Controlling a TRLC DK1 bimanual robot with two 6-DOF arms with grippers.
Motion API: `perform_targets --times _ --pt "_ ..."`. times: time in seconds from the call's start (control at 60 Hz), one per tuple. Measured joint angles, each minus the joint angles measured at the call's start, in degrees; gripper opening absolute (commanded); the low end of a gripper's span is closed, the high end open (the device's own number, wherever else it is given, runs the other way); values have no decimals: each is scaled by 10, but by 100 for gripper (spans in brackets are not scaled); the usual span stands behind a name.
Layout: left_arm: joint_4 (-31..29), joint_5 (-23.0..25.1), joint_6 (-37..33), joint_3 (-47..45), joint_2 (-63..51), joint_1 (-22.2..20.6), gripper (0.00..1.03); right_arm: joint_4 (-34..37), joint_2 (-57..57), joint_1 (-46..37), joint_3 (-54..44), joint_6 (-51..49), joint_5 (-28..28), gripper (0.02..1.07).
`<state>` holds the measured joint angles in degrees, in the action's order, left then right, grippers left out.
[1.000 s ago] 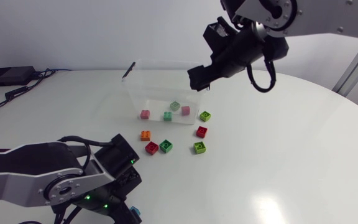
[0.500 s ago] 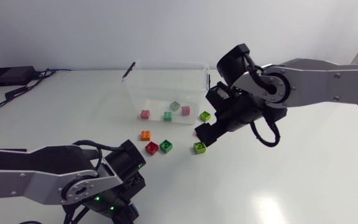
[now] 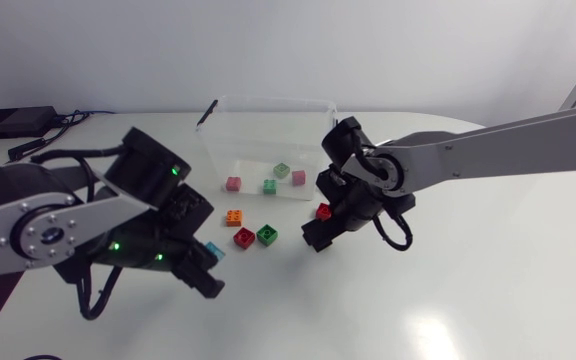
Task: Place the duplo bricks in the container
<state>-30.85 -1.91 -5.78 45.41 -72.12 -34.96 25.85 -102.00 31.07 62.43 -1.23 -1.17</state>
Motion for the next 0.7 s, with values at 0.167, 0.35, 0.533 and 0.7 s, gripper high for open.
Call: perform_targets --times 0.167,0.35,0.533,0.7 --pt "60 -4 -14 47 -2 43 23 -8 -40 0 16 2 4 91" --pt "123 -6 -18 104 -33 77 23 -8 -77 0 42 11 10 84" --pt "181 -6 -18 148 -85 97 23 -8 -102 4 69 14 14 65" --pt "219 -6 -18 198 -142 120 23 -8 -118 12 76 23 17 32"
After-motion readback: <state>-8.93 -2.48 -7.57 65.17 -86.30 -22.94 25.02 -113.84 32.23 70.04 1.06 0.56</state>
